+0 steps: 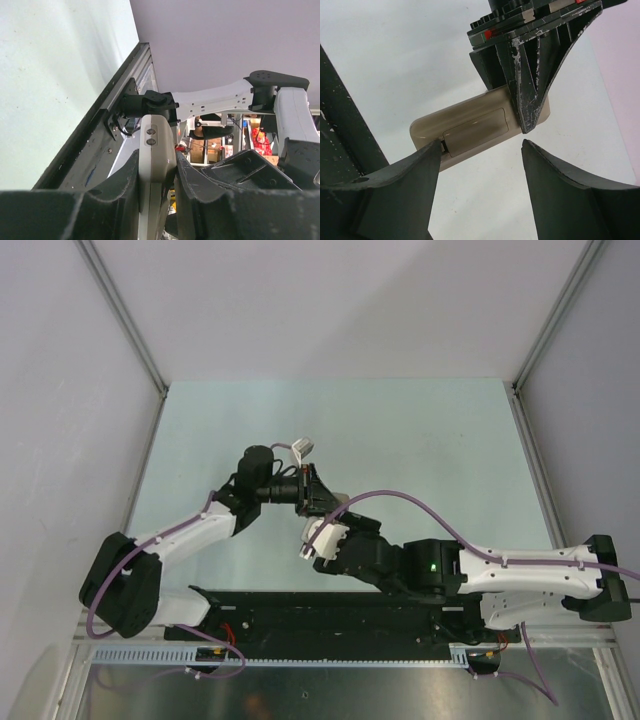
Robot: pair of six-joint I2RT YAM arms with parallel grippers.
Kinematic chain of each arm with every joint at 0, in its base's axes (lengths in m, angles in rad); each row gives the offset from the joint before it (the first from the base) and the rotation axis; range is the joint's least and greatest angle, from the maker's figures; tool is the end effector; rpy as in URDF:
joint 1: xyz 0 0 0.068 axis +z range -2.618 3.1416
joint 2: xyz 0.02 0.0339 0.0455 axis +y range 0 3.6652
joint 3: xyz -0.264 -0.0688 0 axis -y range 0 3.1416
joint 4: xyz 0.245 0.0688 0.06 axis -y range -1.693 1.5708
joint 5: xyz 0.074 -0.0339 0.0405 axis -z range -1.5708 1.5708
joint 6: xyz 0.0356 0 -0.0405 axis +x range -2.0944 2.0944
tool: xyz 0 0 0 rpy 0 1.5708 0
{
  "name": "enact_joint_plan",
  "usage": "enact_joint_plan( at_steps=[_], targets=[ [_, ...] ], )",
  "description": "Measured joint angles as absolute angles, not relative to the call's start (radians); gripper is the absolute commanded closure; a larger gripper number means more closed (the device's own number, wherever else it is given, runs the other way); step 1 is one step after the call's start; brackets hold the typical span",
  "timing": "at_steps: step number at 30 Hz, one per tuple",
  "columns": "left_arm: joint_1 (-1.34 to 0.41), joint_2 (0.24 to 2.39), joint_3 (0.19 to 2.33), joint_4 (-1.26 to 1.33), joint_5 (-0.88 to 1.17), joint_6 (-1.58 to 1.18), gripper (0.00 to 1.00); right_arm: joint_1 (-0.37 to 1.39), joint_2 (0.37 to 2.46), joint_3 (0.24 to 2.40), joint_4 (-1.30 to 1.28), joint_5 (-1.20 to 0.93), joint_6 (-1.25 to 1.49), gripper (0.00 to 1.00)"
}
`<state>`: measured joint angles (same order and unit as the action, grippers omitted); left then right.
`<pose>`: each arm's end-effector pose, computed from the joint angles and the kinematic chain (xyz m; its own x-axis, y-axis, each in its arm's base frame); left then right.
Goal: Load the batteries into the remote control
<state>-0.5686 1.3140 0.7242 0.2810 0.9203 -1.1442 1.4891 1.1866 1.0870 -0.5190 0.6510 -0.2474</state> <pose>0.2215 -0.1752 0.2534 -0.9844 -0.0252 -0.1740 0.1661 0.1912 -0.9674 0.0422 0.2516 0.3343 0.1384 -0.6968 -0.7038 -0.7412 0.3985 -0.5402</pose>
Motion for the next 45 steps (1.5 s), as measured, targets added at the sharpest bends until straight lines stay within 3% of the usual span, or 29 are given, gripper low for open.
enact_joint_plan(
  at_steps=[45],
  targets=[
    [-0.562, 1.306, 0.724, 0.281, 0.839, -1.143, 1.00, 1.452, 1.184, 1.087, -0.505, 0.673, -0.316, 0.30]
  ],
)
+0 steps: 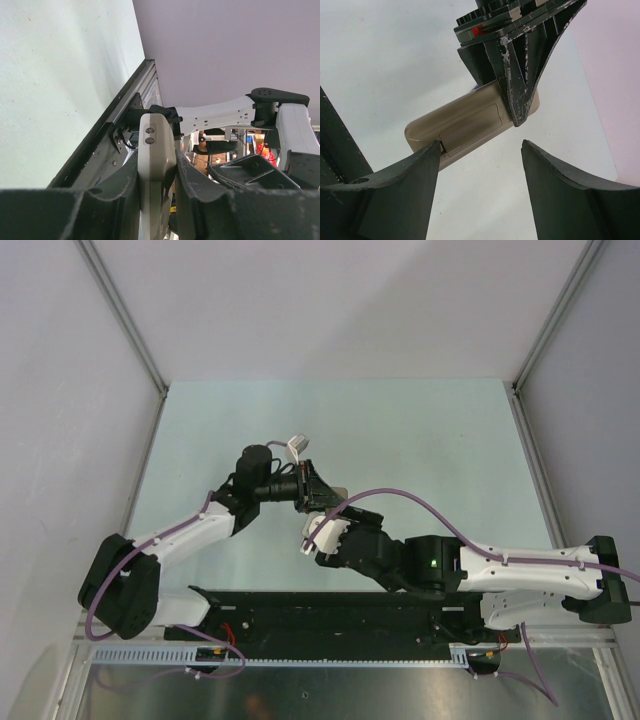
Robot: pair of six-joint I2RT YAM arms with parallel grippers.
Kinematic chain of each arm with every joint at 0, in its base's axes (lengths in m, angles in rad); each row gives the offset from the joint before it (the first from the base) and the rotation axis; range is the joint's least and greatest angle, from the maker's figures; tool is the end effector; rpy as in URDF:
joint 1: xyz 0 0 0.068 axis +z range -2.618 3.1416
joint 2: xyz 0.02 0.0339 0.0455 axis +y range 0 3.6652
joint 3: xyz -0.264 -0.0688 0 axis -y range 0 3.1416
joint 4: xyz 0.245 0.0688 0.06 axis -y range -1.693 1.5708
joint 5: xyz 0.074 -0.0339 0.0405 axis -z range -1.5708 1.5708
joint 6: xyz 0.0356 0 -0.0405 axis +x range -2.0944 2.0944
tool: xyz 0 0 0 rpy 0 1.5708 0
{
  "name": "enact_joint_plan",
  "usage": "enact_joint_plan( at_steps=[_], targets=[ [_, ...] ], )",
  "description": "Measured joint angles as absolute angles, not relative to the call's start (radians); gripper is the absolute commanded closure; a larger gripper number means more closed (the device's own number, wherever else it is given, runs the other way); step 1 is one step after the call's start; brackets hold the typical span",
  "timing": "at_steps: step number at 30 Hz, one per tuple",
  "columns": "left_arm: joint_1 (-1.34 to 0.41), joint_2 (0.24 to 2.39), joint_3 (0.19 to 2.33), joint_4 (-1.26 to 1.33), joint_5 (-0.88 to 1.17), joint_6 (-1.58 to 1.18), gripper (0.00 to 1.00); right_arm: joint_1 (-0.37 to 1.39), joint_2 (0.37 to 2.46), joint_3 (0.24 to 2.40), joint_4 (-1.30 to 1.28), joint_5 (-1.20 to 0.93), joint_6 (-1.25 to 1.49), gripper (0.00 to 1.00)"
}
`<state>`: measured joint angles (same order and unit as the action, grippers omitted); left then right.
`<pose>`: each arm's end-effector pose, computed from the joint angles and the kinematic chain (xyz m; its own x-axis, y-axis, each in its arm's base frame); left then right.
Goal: Load the batteries into the remote control
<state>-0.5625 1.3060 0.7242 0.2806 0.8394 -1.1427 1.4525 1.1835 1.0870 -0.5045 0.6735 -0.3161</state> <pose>0.2244 -0.1728 0.2548 -0.9752 -0.1035 -0.1956 0.1692 0.2211 -0.9605 0.0520 0.2495 0.3365 0.1590 -0.7212 -0.6743 -0.7008 0.3987 -0.5916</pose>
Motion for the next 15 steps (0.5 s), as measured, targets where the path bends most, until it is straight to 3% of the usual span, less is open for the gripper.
enact_joint_plan(
  at_steps=[15],
  targets=[
    [-0.562, 1.306, 0.724, 0.274, 0.832, -1.142, 1.00, 1.450, 1.184, 1.087, -0.503, 0.673, -0.334, 0.30]
  ],
)
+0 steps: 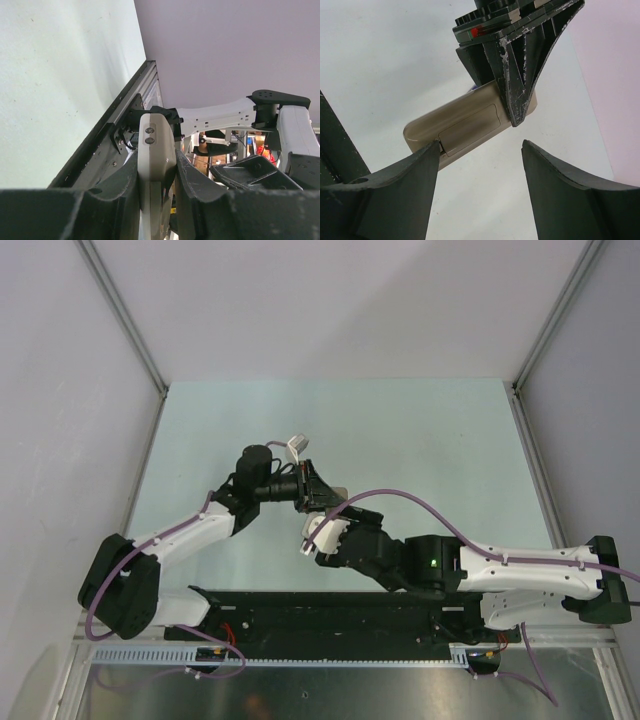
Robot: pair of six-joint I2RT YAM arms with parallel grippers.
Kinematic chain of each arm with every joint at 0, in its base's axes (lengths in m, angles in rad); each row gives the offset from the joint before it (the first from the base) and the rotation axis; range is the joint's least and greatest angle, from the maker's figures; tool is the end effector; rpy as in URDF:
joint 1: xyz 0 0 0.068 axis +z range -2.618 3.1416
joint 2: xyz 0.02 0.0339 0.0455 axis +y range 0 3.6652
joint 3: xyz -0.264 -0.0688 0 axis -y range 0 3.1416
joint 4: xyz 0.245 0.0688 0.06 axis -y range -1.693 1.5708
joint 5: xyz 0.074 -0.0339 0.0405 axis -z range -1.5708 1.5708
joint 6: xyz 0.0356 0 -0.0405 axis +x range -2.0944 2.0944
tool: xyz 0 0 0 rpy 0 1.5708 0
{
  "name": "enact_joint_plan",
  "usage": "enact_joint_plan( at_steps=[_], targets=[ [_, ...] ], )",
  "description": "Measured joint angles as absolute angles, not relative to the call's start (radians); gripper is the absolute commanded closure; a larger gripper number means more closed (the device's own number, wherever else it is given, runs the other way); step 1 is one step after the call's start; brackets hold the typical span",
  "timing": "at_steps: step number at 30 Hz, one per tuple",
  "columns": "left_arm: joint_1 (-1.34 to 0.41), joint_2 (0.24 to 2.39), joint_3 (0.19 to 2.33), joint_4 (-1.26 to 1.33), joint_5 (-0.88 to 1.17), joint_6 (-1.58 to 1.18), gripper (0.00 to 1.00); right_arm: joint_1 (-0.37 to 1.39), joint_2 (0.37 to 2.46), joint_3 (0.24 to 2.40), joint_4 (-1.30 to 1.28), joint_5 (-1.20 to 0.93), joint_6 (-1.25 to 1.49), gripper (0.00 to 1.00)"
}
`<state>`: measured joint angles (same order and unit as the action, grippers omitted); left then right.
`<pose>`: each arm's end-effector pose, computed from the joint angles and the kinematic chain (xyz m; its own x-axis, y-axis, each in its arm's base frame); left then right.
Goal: Load the batteries into the remote control
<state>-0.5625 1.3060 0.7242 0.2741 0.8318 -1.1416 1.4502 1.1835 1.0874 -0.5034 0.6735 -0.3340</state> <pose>0.2245 -0.1726 0.2541 -0.9751 -0.1093 -0.1930 0.1645 0.2276 -0.9598 0.0526 0.2495 0.3367 0.1699 -0.7276 -0.6646 -0.6968 0.3882 -0.6031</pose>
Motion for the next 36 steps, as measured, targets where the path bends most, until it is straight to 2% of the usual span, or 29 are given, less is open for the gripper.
enact_joint_plan(
  at_steps=[22, 25, 30, 36],
  targets=[
    [-0.604, 1.302, 0.724, 0.203, 0.924, -1.122, 1.00, 1.387, 1.157, 1.111, -0.482, 0.764, -0.306, 0.27],
    [-0.591, 1.301, 0.724, 0.199, 0.923, -1.102, 1.00, 1.307, 1.107, 1.119, -0.497, 0.680, -0.200, 0.26],
    [-0.557, 1.291, 0.726, 0.199, 0.920, -1.077, 1.00, 1.053, 1.004, 1.128, -0.507, 0.413, 0.056, 0.20],
    [-0.539, 1.291, 0.789, 0.213, 0.914, -1.072, 1.00, 0.911, 0.958, 1.075, -0.441, 0.108, 0.319, 0.16]
  ],
)
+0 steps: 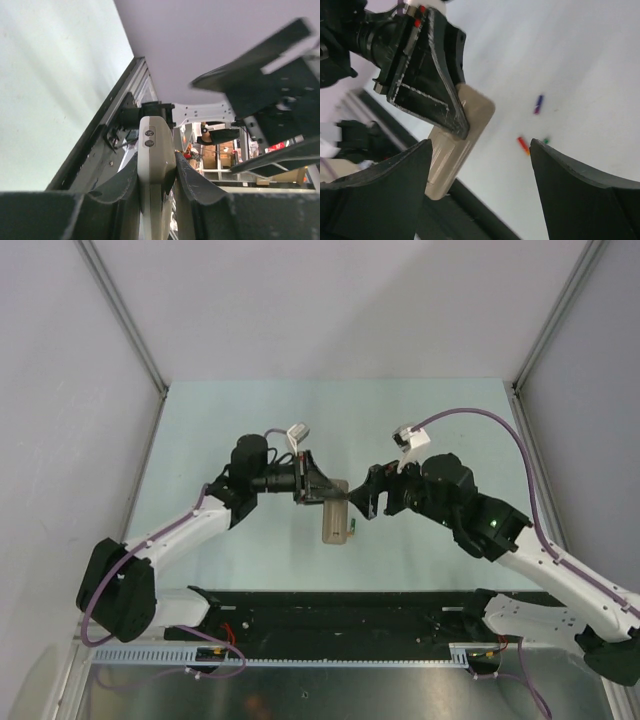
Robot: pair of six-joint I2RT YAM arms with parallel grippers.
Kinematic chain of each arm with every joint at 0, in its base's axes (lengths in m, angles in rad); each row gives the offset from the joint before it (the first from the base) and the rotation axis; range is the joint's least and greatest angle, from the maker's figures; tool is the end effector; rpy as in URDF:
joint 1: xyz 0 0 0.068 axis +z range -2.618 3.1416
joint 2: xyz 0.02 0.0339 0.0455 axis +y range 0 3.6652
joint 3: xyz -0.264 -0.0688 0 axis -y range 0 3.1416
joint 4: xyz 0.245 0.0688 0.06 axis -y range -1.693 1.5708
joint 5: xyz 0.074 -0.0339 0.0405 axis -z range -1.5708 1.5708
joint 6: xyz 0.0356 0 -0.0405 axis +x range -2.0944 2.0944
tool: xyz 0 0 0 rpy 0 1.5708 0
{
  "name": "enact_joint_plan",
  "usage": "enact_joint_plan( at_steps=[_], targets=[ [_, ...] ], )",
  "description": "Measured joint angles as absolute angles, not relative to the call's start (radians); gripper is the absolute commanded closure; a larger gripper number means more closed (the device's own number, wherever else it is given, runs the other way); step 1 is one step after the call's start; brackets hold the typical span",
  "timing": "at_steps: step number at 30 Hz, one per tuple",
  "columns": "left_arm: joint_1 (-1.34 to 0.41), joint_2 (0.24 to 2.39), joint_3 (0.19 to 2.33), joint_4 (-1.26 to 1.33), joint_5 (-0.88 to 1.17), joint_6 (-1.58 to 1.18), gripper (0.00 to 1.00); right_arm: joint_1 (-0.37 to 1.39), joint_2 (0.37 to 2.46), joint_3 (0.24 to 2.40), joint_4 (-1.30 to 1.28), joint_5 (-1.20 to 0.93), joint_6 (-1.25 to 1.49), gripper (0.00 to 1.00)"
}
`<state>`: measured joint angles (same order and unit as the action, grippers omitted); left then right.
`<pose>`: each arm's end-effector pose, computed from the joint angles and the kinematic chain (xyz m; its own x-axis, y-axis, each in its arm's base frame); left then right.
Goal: Load the batteries into the remote control
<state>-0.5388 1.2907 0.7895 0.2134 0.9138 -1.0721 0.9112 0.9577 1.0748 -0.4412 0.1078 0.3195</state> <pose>0.2280 -0.1692 0.2749 -0.9641 -0.0486 -0.2612 0.2476 0.1923 -0.9496 0.1306 0.1621 0.3828 -0.4124 -0.0223 -0.9107 -0.6253 0.7340 0.2652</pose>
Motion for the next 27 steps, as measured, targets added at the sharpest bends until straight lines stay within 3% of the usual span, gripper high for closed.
enact_joint_plan(
  at_steps=[9, 21, 27],
  targets=[
    [-0.514, 1.290, 0.852, 0.326, 0.889, -1.101, 1.00, 0.802, 0.934, 0.886, -0.288, -0.171, 0.611, 0.20],
    [-0.514, 1.290, 0.851, 0.418, 0.886, -1.168, 1.00, 0.770, 0.899, 0.722, 0.026, -0.308, 0.759, 0.32],
    [-0.514, 1.290, 0.833, 0.479, 0.886, -1.209, 1.00, 0.760, 0.908, 0.660, 0.194, -0.355, 0.826, 0.55]
  ],
)
